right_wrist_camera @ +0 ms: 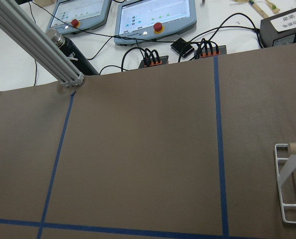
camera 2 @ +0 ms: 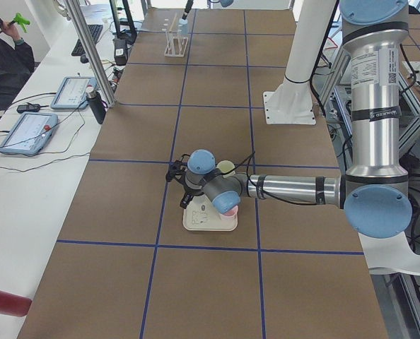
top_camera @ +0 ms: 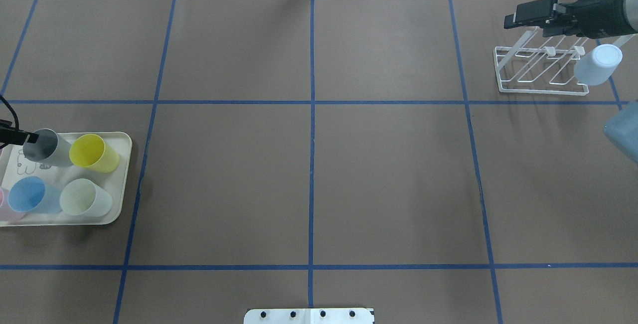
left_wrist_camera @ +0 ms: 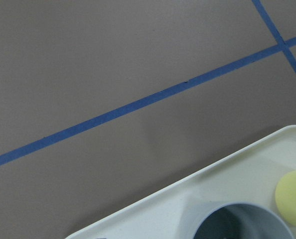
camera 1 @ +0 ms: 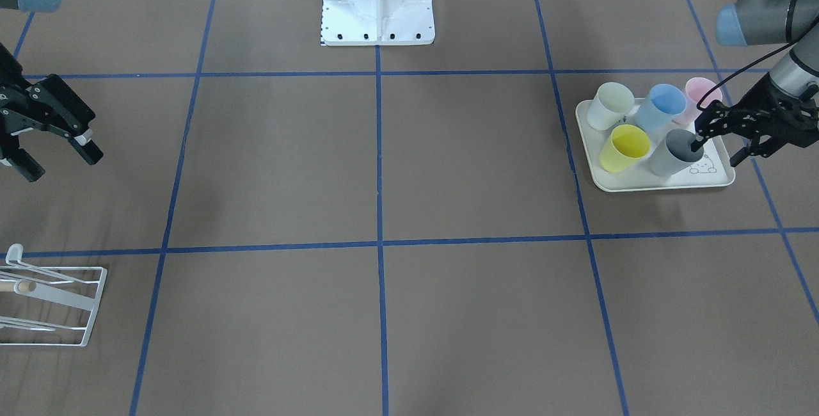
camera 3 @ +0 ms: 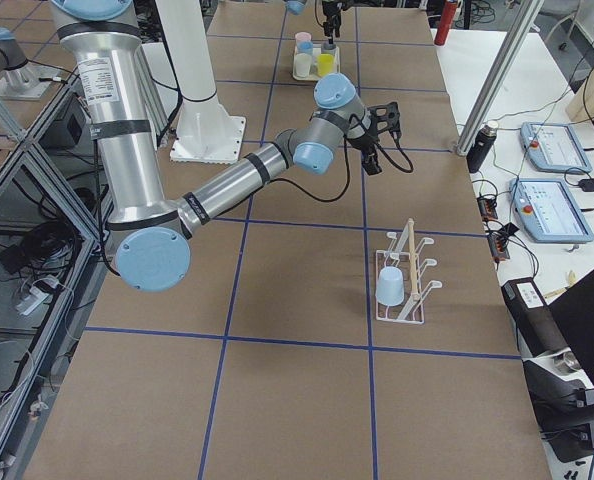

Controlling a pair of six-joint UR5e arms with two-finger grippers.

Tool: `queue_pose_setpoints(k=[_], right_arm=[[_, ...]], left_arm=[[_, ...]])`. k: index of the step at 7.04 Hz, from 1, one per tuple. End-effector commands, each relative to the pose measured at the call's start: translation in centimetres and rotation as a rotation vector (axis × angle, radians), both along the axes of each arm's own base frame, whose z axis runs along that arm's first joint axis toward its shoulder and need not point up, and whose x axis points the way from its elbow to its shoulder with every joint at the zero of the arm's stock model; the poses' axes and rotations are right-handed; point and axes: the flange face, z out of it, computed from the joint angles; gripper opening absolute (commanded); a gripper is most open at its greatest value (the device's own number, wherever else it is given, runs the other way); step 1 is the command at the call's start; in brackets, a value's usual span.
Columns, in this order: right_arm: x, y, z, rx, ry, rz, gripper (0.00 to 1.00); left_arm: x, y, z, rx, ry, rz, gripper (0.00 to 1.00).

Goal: Transfer IKEA cup to right arm and place on rack

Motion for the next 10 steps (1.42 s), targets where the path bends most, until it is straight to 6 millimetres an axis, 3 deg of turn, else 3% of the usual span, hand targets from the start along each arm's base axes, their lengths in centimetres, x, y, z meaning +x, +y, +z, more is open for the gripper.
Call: queue_pose_setpoints(k=[1, 3, 5, 6, 7, 9, 10], right_arm=[[0.0, 0.0, -0.1, 0.0, -0.001, 0.001, 1.0], [0.0, 0.0, -0.1, 0.0, -0.001, 0.001, 1.0], [0.0, 0.0, -0.1, -0.017, -0.013, 0.008, 1.0], [0.0, 0.0, -0.1, -0.017, -0.014, 0.008, 1.0], [0.0, 0.0, -0.1, -0.018, -0.013, 0.008, 1.0], [0.0, 0.0, -0.1, -0.018, -0.013, 0.008, 1.0], [0.0, 0.0, -0.1, -0.018, -0.013, 0.008, 1.0]], left_arm=[[1.2, 0.6, 0.3, -0.004, -0.004, 0.028, 0.83], [2.3, 1.0, 0.4, -0.001, -0.01, 0.048, 0.81], [2.2, 1.2, 0.5, 0.001, -0.011, 0.048, 0.26], [2.2, 1.1, 0.5, 0.018, -0.017, 0.055, 0.06], [2.1, 1.2, 0.5, 0.026, -0.018, 0.059, 0.0], [0.7, 0.6, -0.6, 0.038, -0.006, 0.03, 0.0], [-3.7, -0.8, -0.6, 0.037, -0.011, -0.067, 0.0]])
